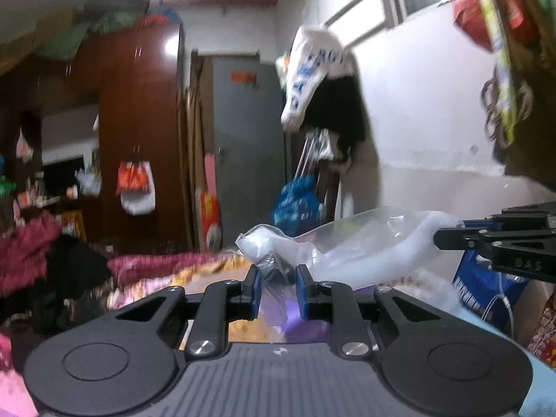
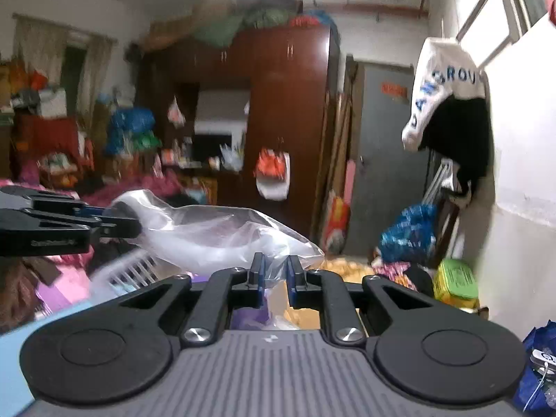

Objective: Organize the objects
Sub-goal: 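Lift the plastic bag with both grippers into the basket and release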

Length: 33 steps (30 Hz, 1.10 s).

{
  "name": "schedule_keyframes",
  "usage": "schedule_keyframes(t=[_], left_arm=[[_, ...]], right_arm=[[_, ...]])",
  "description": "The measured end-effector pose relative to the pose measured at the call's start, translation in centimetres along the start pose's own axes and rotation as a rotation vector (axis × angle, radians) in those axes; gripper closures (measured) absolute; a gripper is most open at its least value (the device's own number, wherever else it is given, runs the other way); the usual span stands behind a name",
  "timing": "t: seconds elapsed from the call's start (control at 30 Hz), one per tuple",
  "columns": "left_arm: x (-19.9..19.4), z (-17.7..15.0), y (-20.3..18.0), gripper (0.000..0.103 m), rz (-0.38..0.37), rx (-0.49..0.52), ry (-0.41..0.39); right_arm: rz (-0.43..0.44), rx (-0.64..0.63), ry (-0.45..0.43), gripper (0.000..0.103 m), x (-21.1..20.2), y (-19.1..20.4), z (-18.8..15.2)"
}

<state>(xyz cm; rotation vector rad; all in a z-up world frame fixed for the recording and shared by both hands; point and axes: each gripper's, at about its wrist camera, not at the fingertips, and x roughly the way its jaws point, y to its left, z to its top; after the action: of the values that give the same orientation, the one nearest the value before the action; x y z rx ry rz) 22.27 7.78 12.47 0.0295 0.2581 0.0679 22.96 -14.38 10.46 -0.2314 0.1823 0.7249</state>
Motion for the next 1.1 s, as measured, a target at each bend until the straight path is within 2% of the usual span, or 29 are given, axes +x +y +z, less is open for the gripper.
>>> schedule_keyframes(t=[0.1,0.23,0.53,0.57,0.6,0.63,0.67,0.7,0.73,0.77,0.83,0.9,1.1], left_arm=[[1.1,-1.1,0.1,0.079,0.013,0.026,0.040],[1.7,-1.7,0.9,0.078,0.016,0.010,0.063],[1.6,-2.0,0.8,0.078,0.040,0.034,0.053],[1.6,-2.1,0.7,0.076,0.035,0.033,0.050],[1.6,-2.1,0.7,0.068,0.037,0.036,0.040],[1.5,-2.2,0.6,0.061,0.054,0.044,0.021],[1.4,-2.3,0.6,0.033,0.081,0.056,0.008],[1.4,-2.3,0.6,0.010,0.105,0.065,0.002],[1.4,-2.3,0.6,0.006,0.115,0.063,-0.011],[1.2,-2.3,0.8,0.005,0.121,0.055,-0.020],[0.8,-1.9,1.1,0.003,0.127,0.028,-0.035],[0.3,-1.7,1.3,0.000,0.108,0.017,-0.035],[-0.5,-2.3,0.5,0.000,0.091,0.038,-0.047]], right_arm=[[0.005,-0.010,0.035,0.089,1.6,0.5,-1.1],[0.011,-0.012,0.052,0.089,2.0,0.4,-2.1],[0.037,0.007,0.054,0.089,1.4,0.3,-1.9],[0.034,0.006,0.053,0.088,1.5,0.3,-1.9],[0.025,0.003,0.050,0.087,1.4,0.4,-1.9],[0.017,-0.002,0.051,0.079,1.8,0.1,-1.9],[0.004,-0.012,0.049,0.061,1.7,0.0,-2.0],[-0.013,-0.020,0.038,0.051,1.7,0.0,-2.1],[-0.037,-0.024,0.025,0.035,1.7,-0.2,-2.2],[-0.062,-0.018,0.016,0.023,1.5,-0.4,-2.2],[-0.077,0.010,0.009,0.010,1.2,-0.7,-2.2],[-0.077,0.035,0.003,0.000,0.8,-0.9,-2.1],[-0.054,0.063,-0.014,0.000,-0.2,-1.2,-2.2]])
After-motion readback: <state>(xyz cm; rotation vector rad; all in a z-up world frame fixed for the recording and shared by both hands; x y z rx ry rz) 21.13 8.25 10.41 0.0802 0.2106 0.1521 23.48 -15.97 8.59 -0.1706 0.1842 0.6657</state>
